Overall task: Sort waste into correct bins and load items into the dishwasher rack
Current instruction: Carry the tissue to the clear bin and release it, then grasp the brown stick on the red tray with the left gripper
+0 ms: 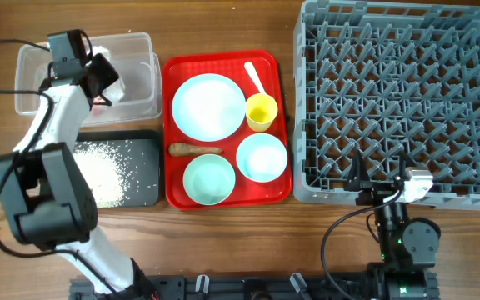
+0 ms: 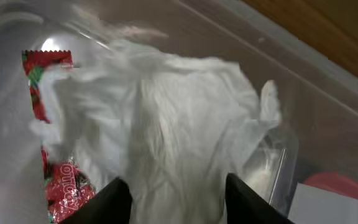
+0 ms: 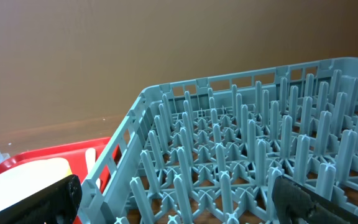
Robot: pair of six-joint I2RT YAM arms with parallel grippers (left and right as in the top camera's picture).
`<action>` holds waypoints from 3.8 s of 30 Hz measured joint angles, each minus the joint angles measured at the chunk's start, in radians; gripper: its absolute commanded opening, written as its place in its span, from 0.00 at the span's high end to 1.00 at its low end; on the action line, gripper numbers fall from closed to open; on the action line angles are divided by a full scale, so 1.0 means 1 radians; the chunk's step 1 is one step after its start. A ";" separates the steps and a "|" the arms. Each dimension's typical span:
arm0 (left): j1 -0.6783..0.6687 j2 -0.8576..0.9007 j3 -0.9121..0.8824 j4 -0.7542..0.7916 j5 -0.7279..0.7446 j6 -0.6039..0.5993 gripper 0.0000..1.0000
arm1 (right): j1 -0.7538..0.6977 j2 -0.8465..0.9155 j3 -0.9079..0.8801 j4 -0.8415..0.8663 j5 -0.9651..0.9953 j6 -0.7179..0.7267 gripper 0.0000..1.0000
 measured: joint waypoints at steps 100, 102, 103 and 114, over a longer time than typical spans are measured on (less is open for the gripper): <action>-0.525 -0.396 -0.435 -0.191 -0.104 -0.917 0.67 | 0.000 0.000 0.000 0.000 0.000 0.000 0.00; -0.525 -0.399 -0.435 -0.210 -0.104 -0.918 0.48 | 0.000 0.000 0.000 0.000 0.000 0.000 0.00; -0.525 -0.399 -0.435 -0.230 -0.110 -0.916 0.47 | 0.000 0.000 0.000 0.000 0.000 0.000 0.00; -0.525 -0.249 -0.436 -0.215 -0.126 -0.931 0.60 | 0.000 0.000 0.000 0.000 0.000 0.000 0.00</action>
